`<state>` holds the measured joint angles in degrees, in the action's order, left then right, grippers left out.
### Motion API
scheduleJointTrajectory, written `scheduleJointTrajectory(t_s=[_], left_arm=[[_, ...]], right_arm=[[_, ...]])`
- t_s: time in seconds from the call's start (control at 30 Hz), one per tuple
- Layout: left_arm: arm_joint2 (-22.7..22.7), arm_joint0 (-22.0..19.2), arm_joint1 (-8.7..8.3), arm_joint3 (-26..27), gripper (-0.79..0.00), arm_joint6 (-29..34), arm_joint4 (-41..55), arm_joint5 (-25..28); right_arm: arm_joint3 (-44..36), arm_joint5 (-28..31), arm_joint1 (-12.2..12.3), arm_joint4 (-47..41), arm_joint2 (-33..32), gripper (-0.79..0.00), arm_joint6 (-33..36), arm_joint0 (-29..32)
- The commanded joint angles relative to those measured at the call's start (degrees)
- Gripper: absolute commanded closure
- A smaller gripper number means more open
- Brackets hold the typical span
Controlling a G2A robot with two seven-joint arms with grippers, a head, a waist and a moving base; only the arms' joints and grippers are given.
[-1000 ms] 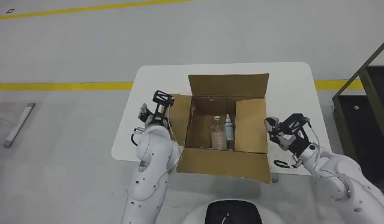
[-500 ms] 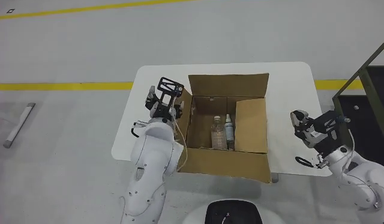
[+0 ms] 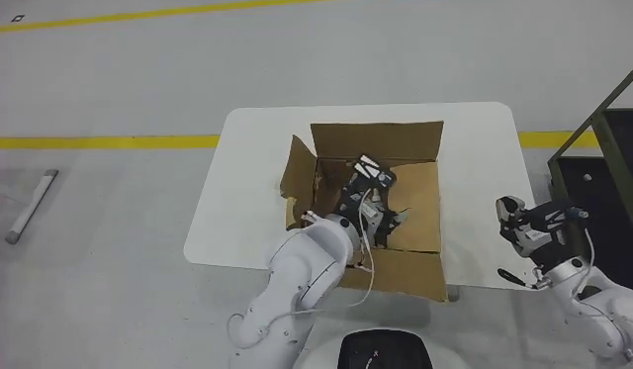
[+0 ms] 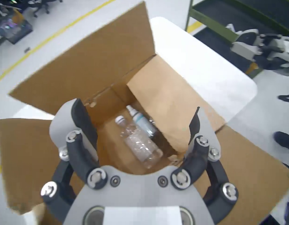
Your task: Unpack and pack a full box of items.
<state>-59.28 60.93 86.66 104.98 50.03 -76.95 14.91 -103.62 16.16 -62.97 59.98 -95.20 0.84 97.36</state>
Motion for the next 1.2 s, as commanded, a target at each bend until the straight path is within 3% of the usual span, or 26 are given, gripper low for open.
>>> scheduleJointTrajectory(t_s=[0.0,0.5,0.63,0.7,0.87,1.17], left_arm=[[-0.6,-0.7,0.23,-2.7,-0.785,1.3,7.3,-0.3],[-0.6,0.1,0.28,-3.6,-0.785,-0.1,9.8,-0.6],[-0.7,0.0,0.66,-7.6,-0.785,-2.0,16.3,-3.7],[-0.8,-0.7,1.05,-10.3,-0.785,-2.2,19.8,-7.8],[-1.4,-2.6,1.67,-16.8,-0.785,-3.9,28.4,-10.8],[-0.5,-5.3,2.11,-25.3,-0.785,-2.7,35.4,-11.8]], right_arm=[[0.1,-0.1,-0.1,0.2,0.1,0.0,-0.2,0.3],[1.3,1.0,-0.6,2.0,3.8,0.0,-0.4,0.1],[2.2,0.7,-0.8,2.8,5.4,0.0,-0.6,-0.9],[2.7,0.5,-0.9,3.1,6.0,0.0,-0.9,-1.3],[3.9,0.4,-1.1,3.8,7.2,0.0,-1.0,-2.1],[5.1,-0.1,-1.4,4.4,9.3,0.0,-0.2,-3.1]])
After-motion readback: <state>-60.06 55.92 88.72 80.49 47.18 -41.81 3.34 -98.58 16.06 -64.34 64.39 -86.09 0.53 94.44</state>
